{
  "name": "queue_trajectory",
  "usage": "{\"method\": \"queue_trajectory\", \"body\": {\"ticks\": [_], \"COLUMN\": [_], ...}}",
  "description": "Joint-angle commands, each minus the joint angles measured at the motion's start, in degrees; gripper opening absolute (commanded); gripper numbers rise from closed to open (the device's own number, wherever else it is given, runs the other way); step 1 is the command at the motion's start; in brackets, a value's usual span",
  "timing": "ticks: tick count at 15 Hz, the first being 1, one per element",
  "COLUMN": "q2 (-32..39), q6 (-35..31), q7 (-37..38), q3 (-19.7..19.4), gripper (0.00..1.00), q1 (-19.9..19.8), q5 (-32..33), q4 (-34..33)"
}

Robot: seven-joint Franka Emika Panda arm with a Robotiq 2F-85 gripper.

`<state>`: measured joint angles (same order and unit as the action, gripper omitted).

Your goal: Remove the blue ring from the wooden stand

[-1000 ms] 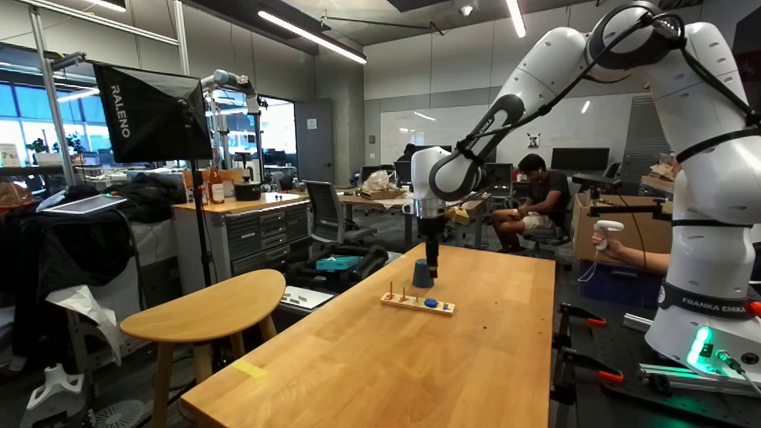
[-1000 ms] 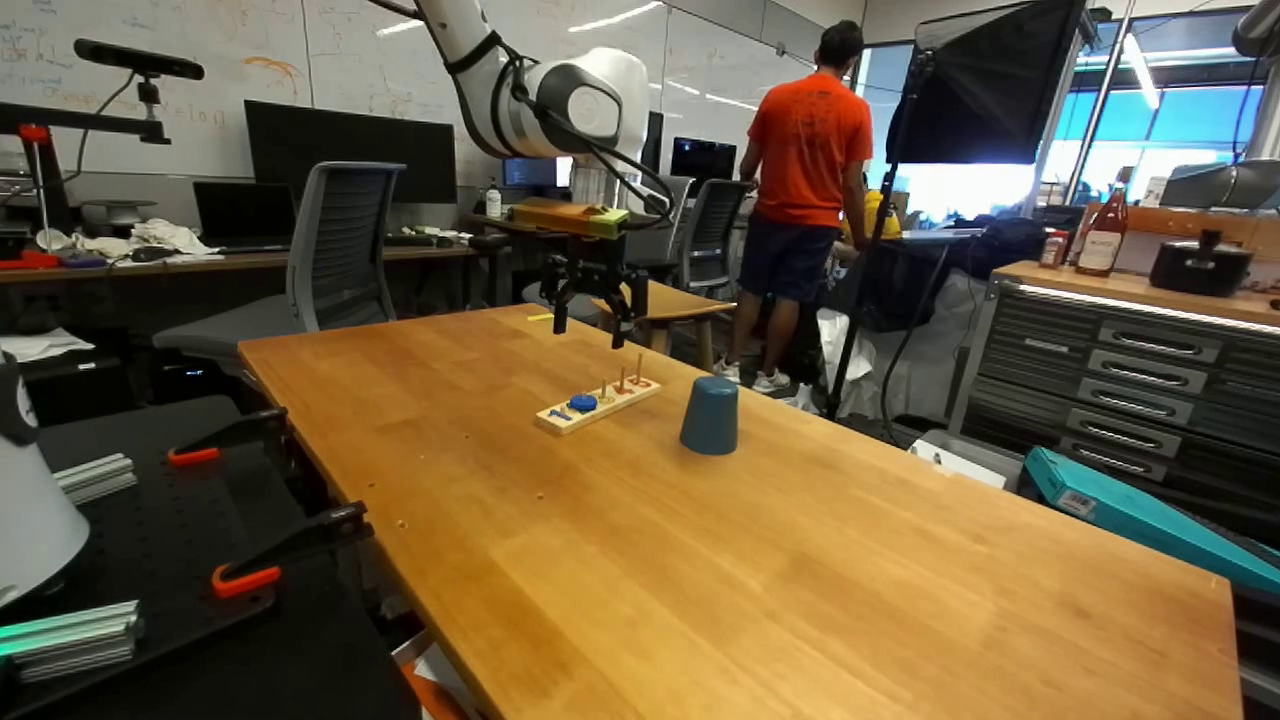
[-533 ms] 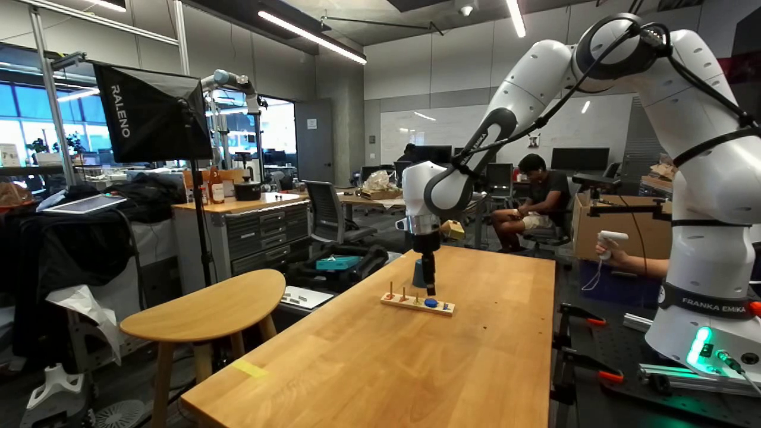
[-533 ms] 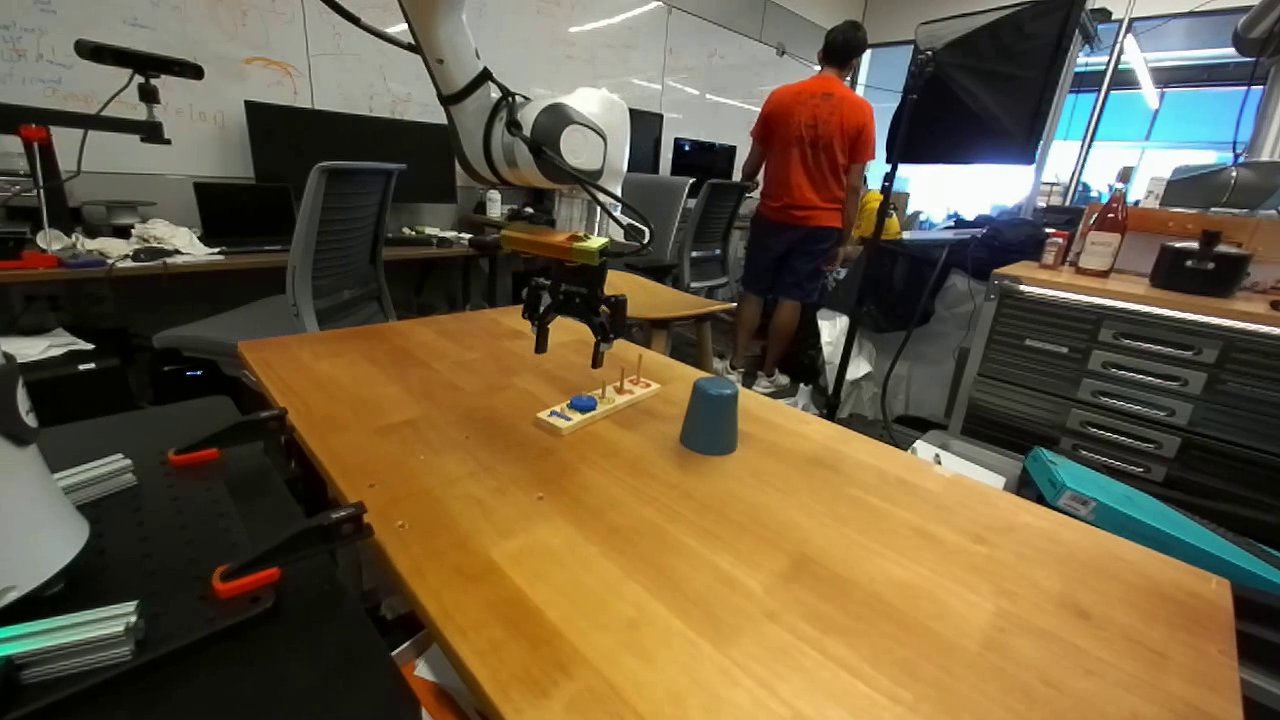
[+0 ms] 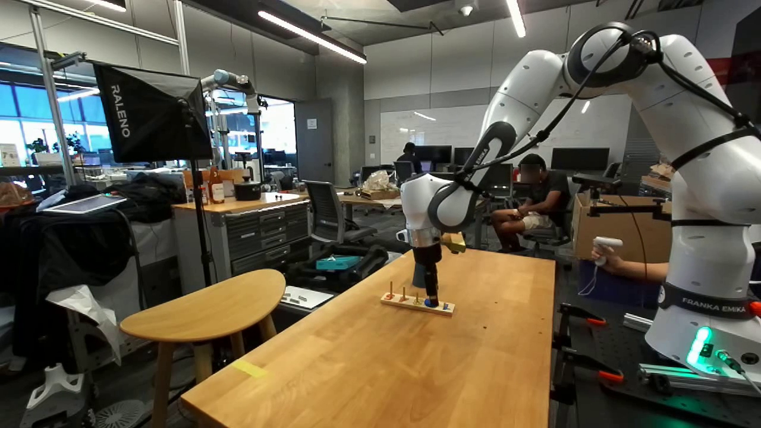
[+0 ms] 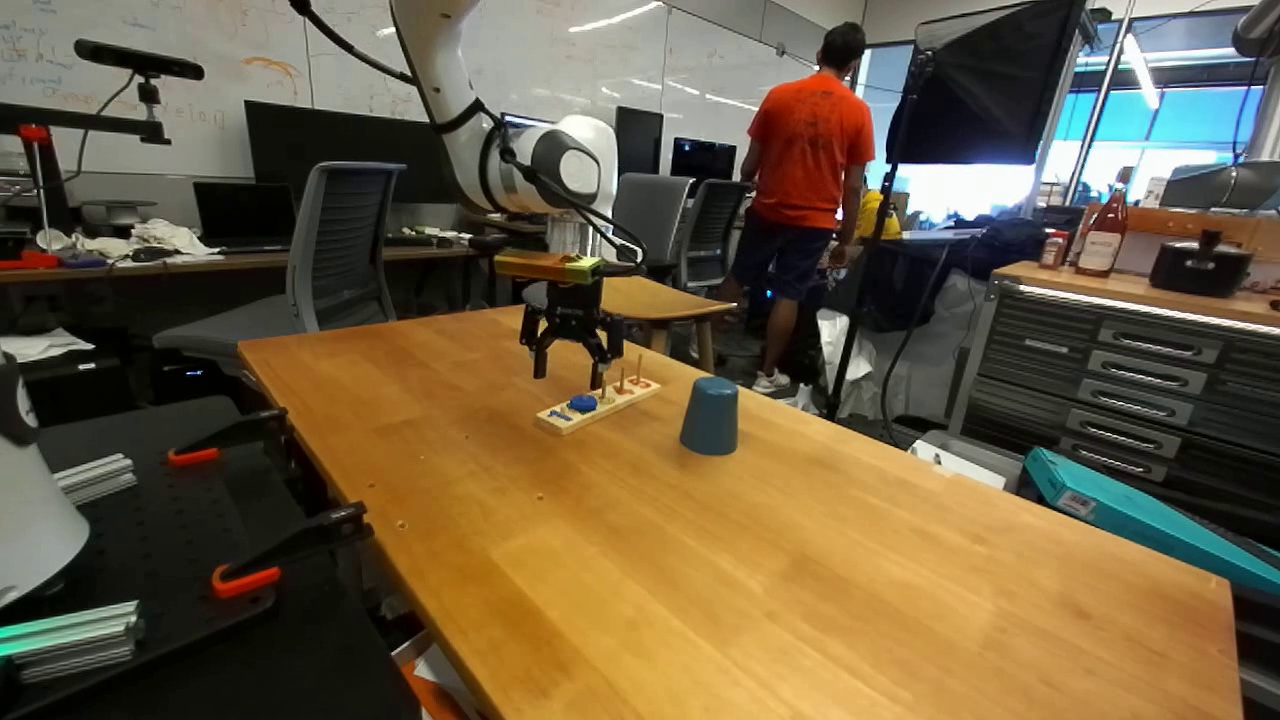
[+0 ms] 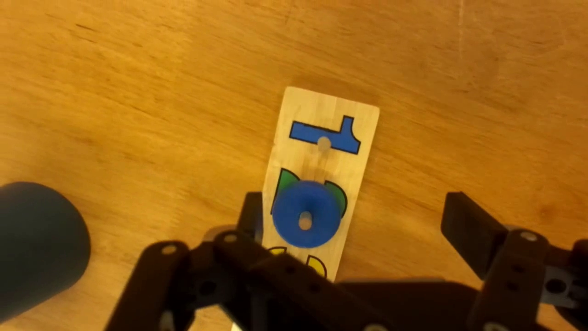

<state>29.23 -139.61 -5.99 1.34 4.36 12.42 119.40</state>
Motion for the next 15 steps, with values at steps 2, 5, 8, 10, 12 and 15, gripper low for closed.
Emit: {"method": "queue_trajectory", "body": {"ticks": [2,5,8,10,12,15], "q2": [3.71,4.99,5.77,5.9,5.77,5.12], "q6": [-1.16,-1.04,-0.7,-0.63,-0.53,-0.63], "q7": [2.44,2.1,1.18,1.1,1.07,1.18], "q3": [-1.8,-1.56,-0.43,-0.17,-0.03,0.48], "gripper": [1.0,1.0,1.0,1.0,1.0,1.0], "q1": [0.85,0.21,-0.92,-1.11,-1.18,-1.21], "q5": [2.09,0.81,-1.34,-2.24,-2.77,-4.21], "q4": [-2.68,-3.96,-5.34,-5.92,-6.13,-5.45]}}
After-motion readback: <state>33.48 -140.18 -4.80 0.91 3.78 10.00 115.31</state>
